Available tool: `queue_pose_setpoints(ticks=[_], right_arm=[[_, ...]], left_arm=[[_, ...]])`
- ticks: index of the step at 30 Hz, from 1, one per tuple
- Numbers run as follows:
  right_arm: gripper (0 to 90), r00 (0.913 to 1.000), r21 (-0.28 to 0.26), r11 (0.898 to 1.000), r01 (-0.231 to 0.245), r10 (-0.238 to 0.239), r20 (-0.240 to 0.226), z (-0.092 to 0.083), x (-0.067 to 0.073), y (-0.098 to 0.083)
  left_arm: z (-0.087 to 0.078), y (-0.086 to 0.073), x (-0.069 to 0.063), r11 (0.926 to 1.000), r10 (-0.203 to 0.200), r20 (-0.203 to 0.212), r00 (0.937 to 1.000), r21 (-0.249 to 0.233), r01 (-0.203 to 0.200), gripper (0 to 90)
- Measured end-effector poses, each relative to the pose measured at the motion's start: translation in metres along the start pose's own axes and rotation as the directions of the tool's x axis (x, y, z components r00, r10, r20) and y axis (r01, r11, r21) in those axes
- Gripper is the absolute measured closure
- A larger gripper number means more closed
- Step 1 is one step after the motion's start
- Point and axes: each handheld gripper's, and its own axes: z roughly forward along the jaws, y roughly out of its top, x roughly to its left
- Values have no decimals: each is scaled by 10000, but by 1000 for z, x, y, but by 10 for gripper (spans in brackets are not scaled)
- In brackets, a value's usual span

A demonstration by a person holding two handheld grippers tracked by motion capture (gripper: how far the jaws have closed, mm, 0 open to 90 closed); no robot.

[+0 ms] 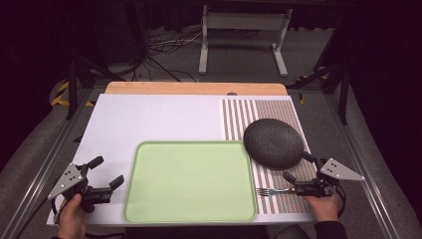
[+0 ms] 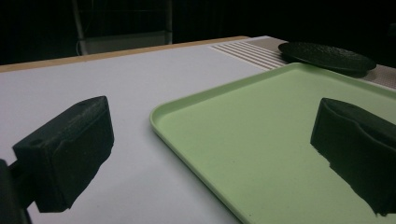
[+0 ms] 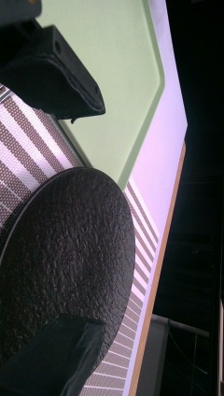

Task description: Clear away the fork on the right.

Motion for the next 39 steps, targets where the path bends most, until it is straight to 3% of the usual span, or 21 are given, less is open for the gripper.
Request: queue_pose_setpoints(ticks=[15,21,31,34,35,39], right_arm=[[10,9995,24,9999,130,-129,-293,2,3,4],[43,9989,-16,10000,-40,40,-470,0,1,11],[65,9955,435,9976,538,-501,-804,2,-1,31],[71,9920,980,9899,1021,-940,-846,4,-3,38],[71,9894,1394,9817,1296,-1188,-834,4,-3,42],[71,9855,2275,9599,1640,-1494,-802,3,-4,50]], left_arm=[[0,0,-1,10000,67,23,10000,53,-67,1],[1,0,-1,10000,54,-14,10000,13,-54,2],[1,-1,-1,9999,69,-36,10000,117,-68,2],[0,-1,-1,9998,79,-27,10000,170,-79,2],[0,-1,-1,9998,78,-24,10000,182,-77,2],[0,-1,-1,9998,81,-14,10000,167,-81,2]])
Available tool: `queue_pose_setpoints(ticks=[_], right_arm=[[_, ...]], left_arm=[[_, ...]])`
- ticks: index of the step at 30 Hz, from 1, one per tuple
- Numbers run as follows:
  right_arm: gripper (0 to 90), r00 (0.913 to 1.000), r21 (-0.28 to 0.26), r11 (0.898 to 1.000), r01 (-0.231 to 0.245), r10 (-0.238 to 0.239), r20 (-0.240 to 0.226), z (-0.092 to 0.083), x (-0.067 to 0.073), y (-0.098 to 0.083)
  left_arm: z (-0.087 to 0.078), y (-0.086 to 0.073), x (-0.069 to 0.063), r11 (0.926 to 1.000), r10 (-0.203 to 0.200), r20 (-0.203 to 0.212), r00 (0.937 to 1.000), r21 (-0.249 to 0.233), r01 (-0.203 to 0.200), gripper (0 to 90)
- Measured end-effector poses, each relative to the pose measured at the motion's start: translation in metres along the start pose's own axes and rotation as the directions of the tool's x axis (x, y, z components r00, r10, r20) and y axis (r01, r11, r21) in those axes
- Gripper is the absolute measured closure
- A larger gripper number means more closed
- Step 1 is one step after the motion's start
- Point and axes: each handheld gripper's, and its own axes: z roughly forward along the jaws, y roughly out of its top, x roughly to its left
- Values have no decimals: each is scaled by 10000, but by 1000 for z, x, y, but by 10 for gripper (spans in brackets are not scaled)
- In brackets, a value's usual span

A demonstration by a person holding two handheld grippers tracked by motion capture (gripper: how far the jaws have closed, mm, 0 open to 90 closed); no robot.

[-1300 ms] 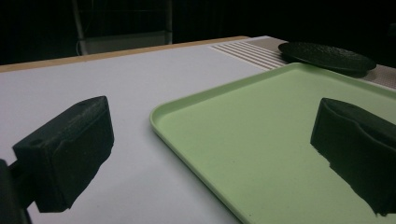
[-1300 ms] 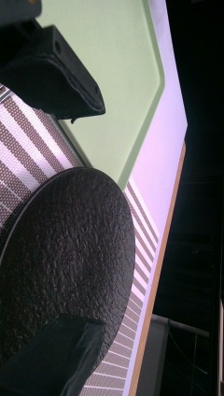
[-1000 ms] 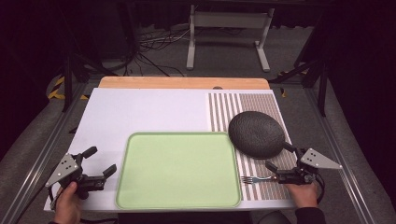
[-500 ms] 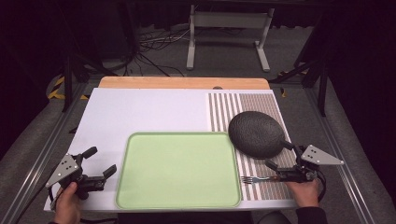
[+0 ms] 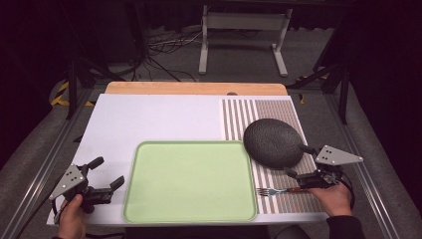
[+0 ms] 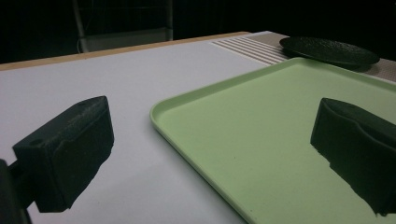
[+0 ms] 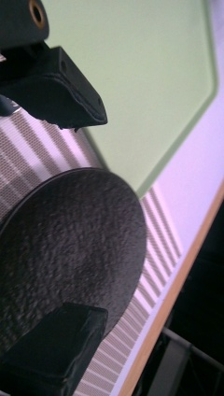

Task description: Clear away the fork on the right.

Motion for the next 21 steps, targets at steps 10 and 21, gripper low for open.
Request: queue_pose_setpoints(ticks=[10,21], right_arm=[[109,9962,2234,9716,781,-849,209,2,4,20],[155,9727,3431,9101,2323,-2172,-824,9,8,31]], left_arm=[[0,0,0,10000,7,-7,10000,34,-7,2],[0,0,0,10000,21,-24,10000,34,-21,2]])
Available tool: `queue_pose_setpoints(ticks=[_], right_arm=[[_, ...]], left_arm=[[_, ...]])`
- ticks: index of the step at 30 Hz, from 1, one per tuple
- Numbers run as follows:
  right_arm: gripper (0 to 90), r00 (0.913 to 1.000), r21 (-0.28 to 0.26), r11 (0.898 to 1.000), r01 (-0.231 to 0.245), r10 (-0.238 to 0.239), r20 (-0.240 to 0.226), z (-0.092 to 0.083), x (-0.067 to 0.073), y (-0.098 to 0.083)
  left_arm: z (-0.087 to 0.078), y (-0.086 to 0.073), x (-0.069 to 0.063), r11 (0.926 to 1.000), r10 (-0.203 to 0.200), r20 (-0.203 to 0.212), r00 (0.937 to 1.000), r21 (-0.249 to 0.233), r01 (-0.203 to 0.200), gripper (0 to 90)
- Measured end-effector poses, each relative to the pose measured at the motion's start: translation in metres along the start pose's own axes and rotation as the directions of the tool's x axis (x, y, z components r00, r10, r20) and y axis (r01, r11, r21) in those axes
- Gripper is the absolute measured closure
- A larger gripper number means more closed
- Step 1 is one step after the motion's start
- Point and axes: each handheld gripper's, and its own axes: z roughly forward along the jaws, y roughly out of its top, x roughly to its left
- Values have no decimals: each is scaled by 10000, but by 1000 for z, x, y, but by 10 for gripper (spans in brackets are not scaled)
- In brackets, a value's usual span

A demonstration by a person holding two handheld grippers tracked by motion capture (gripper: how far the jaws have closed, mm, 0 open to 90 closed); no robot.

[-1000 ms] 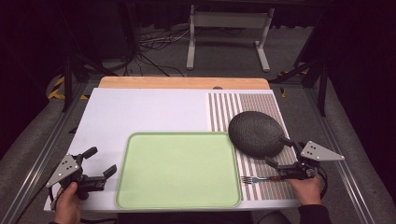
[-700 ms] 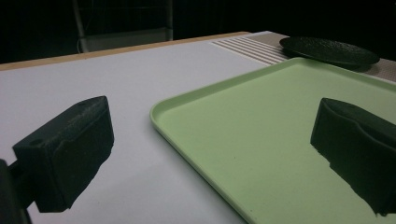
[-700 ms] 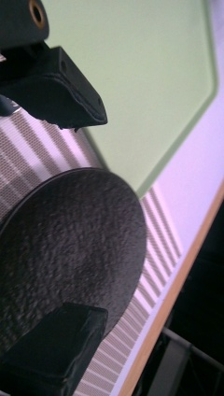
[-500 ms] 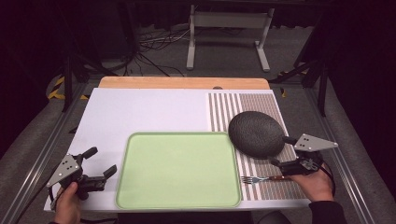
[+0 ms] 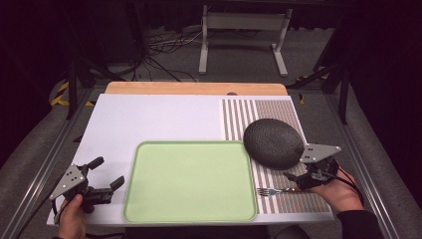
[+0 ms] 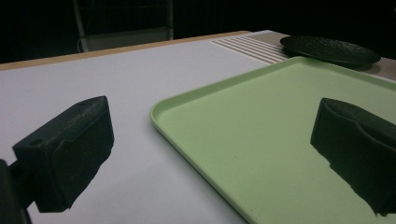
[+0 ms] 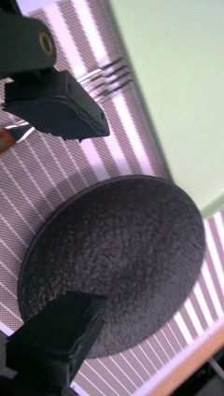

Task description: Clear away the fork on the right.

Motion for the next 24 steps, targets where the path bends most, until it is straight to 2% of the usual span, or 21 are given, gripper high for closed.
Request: queue_pose_setpoints(ticks=[4,11,14,15,16,17,18,20,24], right_arm=[[155,9978,759,9962,429,-388,-538,1,-1,3],[153,9928,1450,9856,872,-740,-944,4,-3,5],[154,9889,1852,9762,1126,-918,-1171,6,-4,6],[154,9889,1852,9762,1126,-918,-1171,6,-4,6],[161,9849,2132,9679,1329,-1050,-1374,6,-3,6],[161,9849,2132,9679,1329,-1050,-1374,6,-3,6],[168,9814,2323,9613,1482,-1140,-1544,6,-2,7],[172,9801,2374,9591,1540,-1179,-1595,7,-1,7],[187,9717,2648,9465,1845,-1352,-1936,7,-1,8]], left_arm=[[0,0,0,10000,-9,1,10000,8,9,2],[0,0,0,10000,-5,-11,10000,13,5,1],[0,0,0,10000,-9,-17,10000,-7,9,2],[0,0,0,10000,-9,-17,10000,-7,9,2],[0,0,0,10000,-8,-24,10000,-18,8,2],[0,0,0,10000,-1,-17,10000,-15,1,2],[0,0,0,10000,1,-18,10000,-12,-1,2],[0,0,0,10000,-5,-35,10000,-31,4,2],[0,0,0,10000,10,-16,10000,-4,-10,1]])
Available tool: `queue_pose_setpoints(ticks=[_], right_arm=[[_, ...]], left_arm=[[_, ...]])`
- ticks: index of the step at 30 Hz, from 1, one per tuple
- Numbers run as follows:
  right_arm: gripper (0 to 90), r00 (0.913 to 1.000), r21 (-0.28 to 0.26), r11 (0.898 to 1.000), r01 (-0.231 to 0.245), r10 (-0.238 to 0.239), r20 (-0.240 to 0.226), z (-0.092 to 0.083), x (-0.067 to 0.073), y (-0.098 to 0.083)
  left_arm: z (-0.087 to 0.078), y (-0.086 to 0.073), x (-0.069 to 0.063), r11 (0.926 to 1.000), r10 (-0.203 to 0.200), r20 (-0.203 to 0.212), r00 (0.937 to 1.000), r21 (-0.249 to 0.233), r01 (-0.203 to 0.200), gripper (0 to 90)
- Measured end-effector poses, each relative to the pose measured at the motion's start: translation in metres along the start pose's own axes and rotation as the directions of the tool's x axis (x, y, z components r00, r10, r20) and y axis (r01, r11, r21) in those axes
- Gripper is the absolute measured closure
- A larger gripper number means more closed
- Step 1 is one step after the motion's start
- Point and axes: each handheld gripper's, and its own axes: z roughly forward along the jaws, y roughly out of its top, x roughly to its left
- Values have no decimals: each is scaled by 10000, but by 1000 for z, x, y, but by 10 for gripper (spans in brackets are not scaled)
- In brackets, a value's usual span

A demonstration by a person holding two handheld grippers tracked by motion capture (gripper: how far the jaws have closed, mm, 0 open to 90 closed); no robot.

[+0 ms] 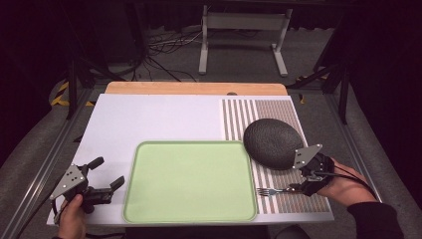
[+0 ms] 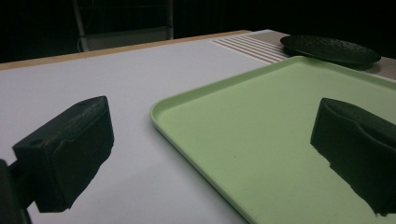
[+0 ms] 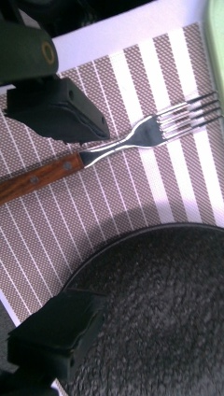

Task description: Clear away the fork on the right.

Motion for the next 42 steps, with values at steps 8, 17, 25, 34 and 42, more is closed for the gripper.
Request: queue_pose_setpoints(ticks=[8,17,25,34,42], right_arm=[[209,9984,737,9965,406,-375,-432,5,2,0],[263,9919,1512,9846,876,-722,-1049,18,5,-1],[345,9791,2260,9621,1522,-1155,-1676,29,8,1],[515,9629,2700,9386,2146,-1569,-2198,37,11,4],[657,9498,2797,9231,2638,-1981,-2420,42,10,8]], left_arm=[[0,0,0,10000,1,55,10000,47,-2,2],[1,0,0,10000,-9,39,10000,5,9,2],[1,0,0,10000,-8,47,10000,23,8,2],[1,0,0,10000,-7,27,10000,54,7,1],[1,-1,-1,10000,-5,58,10000,41,5,2]])
